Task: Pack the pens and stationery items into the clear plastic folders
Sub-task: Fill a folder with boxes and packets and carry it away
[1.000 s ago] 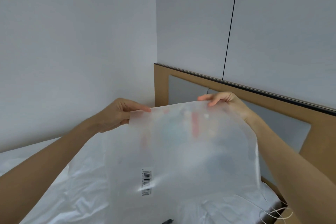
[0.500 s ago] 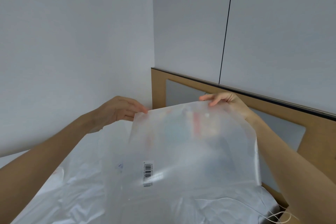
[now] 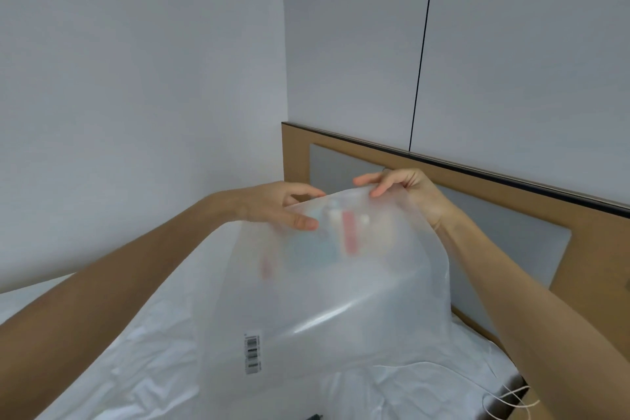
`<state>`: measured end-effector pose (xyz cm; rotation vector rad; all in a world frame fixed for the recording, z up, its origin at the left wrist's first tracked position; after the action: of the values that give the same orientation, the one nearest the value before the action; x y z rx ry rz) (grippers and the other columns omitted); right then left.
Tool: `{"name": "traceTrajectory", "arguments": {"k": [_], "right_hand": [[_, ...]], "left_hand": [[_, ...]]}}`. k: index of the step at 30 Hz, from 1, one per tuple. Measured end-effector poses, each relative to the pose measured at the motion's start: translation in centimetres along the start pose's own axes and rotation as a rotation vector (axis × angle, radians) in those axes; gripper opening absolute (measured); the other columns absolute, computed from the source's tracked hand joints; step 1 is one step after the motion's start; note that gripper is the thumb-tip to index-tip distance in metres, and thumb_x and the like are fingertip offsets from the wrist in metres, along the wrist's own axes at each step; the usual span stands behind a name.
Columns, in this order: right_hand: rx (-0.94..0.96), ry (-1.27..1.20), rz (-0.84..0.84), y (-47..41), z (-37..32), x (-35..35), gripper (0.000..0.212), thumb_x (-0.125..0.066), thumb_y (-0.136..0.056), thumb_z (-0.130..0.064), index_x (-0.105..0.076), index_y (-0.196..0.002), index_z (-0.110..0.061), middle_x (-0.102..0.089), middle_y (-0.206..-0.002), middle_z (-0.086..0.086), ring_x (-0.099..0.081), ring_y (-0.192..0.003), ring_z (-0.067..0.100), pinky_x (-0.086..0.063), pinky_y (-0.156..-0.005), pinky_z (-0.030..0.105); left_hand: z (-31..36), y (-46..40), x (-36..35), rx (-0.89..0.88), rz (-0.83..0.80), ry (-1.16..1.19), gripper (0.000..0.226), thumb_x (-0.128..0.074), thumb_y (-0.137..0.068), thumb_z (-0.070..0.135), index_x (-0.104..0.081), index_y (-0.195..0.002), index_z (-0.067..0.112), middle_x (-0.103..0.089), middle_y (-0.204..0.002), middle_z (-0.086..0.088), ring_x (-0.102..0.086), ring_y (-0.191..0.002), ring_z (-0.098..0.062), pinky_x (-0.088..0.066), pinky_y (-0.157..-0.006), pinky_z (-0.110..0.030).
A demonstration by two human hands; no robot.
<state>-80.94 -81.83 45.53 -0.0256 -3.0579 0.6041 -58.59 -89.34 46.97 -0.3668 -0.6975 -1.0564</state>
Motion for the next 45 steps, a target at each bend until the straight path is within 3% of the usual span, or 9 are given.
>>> {"name": "traceTrajectory", "arguments": {"k": [4, 7, 11, 14, 20, 24, 34, 40, 45], "right_hand": [[-0.001, -0.005, -0.006, -0.1, 0.6, 0.4, 0.014, -0.068, -0.058, 0.005, -0.073, -0.057, -0.008, -0.073, -0.101, 0.006, -0.070, -0.084, 0.027, -0.057, -0.065, 0.035], [0.022, 0.012, -0.040, -0.1, 0.8, 0.2, 0.006, -0.075, -0.055, -0.005, -0.073, -0.056, -0.011, -0.073, -0.102, 0.004, -0.070, -0.085, 0.025, -0.056, -0.064, 0.034], [0.039, 0.036, -0.061, -0.1, 0.7, 0.1, 0.040, -0.057, -0.076, 0.018, -0.071, -0.052, -0.011, -0.073, -0.100, 0.002, -0.070, -0.082, 0.022, -0.056, -0.061, 0.031], [0.060, 0.059, -0.088, 0.1, 0.6, 0.1, 0.049, -0.052, -0.080, 0.022, -0.070, -0.051, -0.012, -0.073, -0.100, 0.003, -0.070, -0.083, 0.021, -0.055, -0.061, 0.030], [0.076, 0.058, -0.088, 0.4, 0.5, 0.3, 0.036, -0.061, -0.076, 0.015, -0.070, -0.053, -0.012, -0.073, -0.103, 0.004, -0.070, -0.082, 0.022, -0.055, -0.061, 0.029], [0.065, 0.052, -0.079, 0.8, 0.1, 0.3, 0.040, -0.058, -0.076, 0.018, -0.072, -0.054, -0.012, -0.074, -0.100, 0.001, -0.071, -0.084, 0.021, -0.056, -0.061, 0.028], [0.009, -0.021, -0.106, 1.2, -0.5, 1.2, 0.053, -0.043, -0.079, 0.027, -0.078, -0.074, -0.013, -0.073, -0.102, 0.005, -0.070, -0.088, 0.017, -0.058, -0.065, 0.025], [-0.052, 0.130, -0.098, 1.6, -0.1, 2.5, 0.056, -0.040, -0.078, 0.029, -0.077, -0.089, -0.011, -0.071, -0.108, 0.008, -0.068, -0.101, 0.024, -0.057, -0.078, 0.026], [-0.092, 0.448, -0.123, 2.1, 0.2, 2.3, 0.038, -0.055, -0.084, 0.012, -0.071, -0.102, -0.018, -0.072, -0.108, -0.004, -0.064, -0.105, 0.010, -0.050, -0.090, 0.022]], "left_hand": [[-0.4, -0.3, -0.9, 0.007, 0.005, 0.014, 0.066, -0.077, -0.062, 0.044, -0.059, -0.122, 0.023, -0.069, -0.111, 0.004, -0.067, -0.101, -0.012, -0.055, -0.080, -0.026], [-0.6, -0.6, -1.4, 0.032, 0.000, -0.027, 0.052, -0.080, -0.071, 0.037, -0.061, -0.116, 0.020, -0.070, -0.107, 0.004, -0.068, -0.097, -0.012, -0.054, -0.077, -0.023], [-0.9, -1.0, -2.6, 0.078, -0.090, -0.025, 0.048, -0.074, -0.078, 0.029, -0.057, -0.120, 0.012, -0.067, -0.106, 0.007, -0.065, -0.100, -0.009, -0.051, -0.079, -0.019], [-1.1, -1.2, -3.5, 0.071, -0.148, 0.034, 0.046, -0.070, -0.081, 0.024, -0.054, -0.123, 0.012, -0.064, -0.110, 0.004, -0.063, -0.102, -0.009, -0.049, -0.083, -0.020], [-1.2, -1.7, -3.8, 0.051, -0.039, -0.016, 0.046, -0.075, -0.076, 0.024, -0.059, -0.116, 0.007, -0.069, -0.111, -0.006, -0.066, -0.097, -0.013, -0.052, -0.087, -0.029], [-1.1, -1.7, -3.6, 0.054, 0.006, -0.056, 0.025, -0.076, -0.081, 0.015, -0.063, -0.103, 0.018, -0.071, -0.094, 0.010, -0.068, -0.085, -0.007, -0.053, -0.073, -0.022], [-1.1, -1.4, -3.0, 0.067, 0.065, -0.127, 0.036, -0.079, -0.077, 0.014, -0.061, -0.109, 0.012, -0.072, -0.101, 0.002, -0.070, -0.086, -0.011, -0.056, -0.078, -0.029], [-1.1, -2.1, -2.1, 0.097, 0.049, -0.389, 0.025, -0.077, -0.078, 0.021, -0.059, -0.095, 0.018, -0.063, -0.084, 0.012, -0.060, -0.068, 0.002, -0.044, -0.060, -0.011], [-1.0, -4.0, -1.3, 0.129, 0.049, -0.734, 0.042, -0.076, -0.076, 0.040, -0.056, -0.100, 0.012, -0.061, -0.092, -0.004, -0.057, -0.084, -0.023, -0.043, -0.068, -0.033]]}}
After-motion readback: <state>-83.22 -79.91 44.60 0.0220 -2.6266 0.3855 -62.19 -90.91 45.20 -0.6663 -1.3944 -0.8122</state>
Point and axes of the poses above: each hand's wrist, its own y-axis away from the middle knuckle, its own x-axis out of the back of the hand, z = x × y, the point moved 3 cm from there along -y, towards the middle knuckle
